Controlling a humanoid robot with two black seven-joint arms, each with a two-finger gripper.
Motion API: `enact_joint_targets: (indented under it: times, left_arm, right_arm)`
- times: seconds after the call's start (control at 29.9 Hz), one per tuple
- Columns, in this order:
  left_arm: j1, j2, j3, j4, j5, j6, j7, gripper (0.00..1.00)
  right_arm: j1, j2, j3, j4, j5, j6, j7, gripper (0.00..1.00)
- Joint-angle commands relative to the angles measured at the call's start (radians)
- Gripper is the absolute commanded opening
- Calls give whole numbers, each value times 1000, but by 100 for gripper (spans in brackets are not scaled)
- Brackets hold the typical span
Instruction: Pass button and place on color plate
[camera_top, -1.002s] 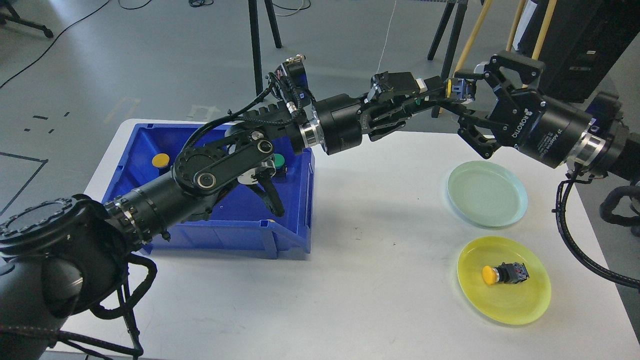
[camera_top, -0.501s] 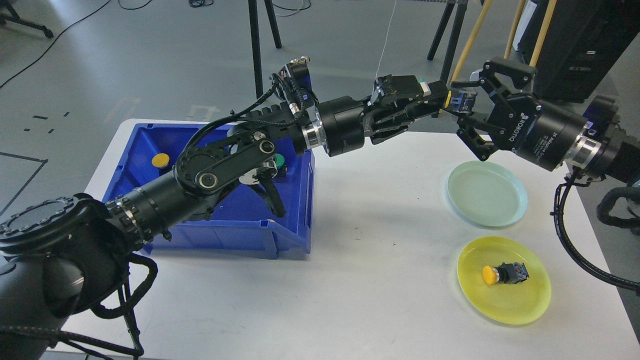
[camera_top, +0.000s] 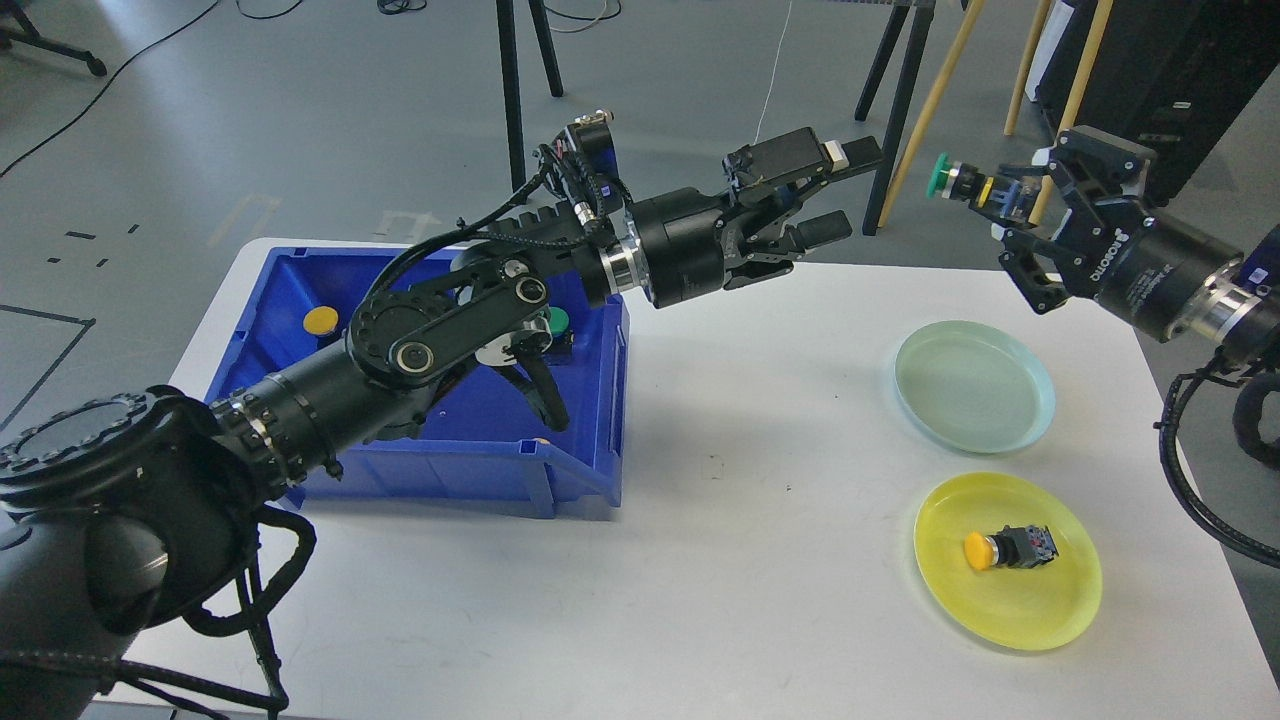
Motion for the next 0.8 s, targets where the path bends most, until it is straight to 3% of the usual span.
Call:
enact_joint_targets:
  times: [0.0,0.2,0.37,0.4,0.57,0.73,0.77]
  left_arm:
    - [0,0,0,0,0,0,0,95]
    - [-1,-1,0,1,-1,0,0,95]
    - [-1,-1,0,1,-1,0,0,95]
    - [-1,-1,0,1,-1,0,0,95]
    - [0,-1,-1,1,-6,0,0,95]
    - [2,3,-8,8,-17,0,0,95]
    - [3,6,-21,20,-18,0,0,95]
  right_arm:
    - [-22,59,-35,-191,-66,-150,1,1]
    - [-25,198,-120,-327,-483,-379,1,1]
    - [-17,263,-150,-402,-574,-407,0,1]
    - [-14,272,-167,-413,-574,-404,-1,5]
    - [1,289,-244,-423,-574,-404,-1,45]
    - [1,290,-255,-420,-568,-404,-1,74]
    - [4,290,-250,-419,-565,-404,-2,90]
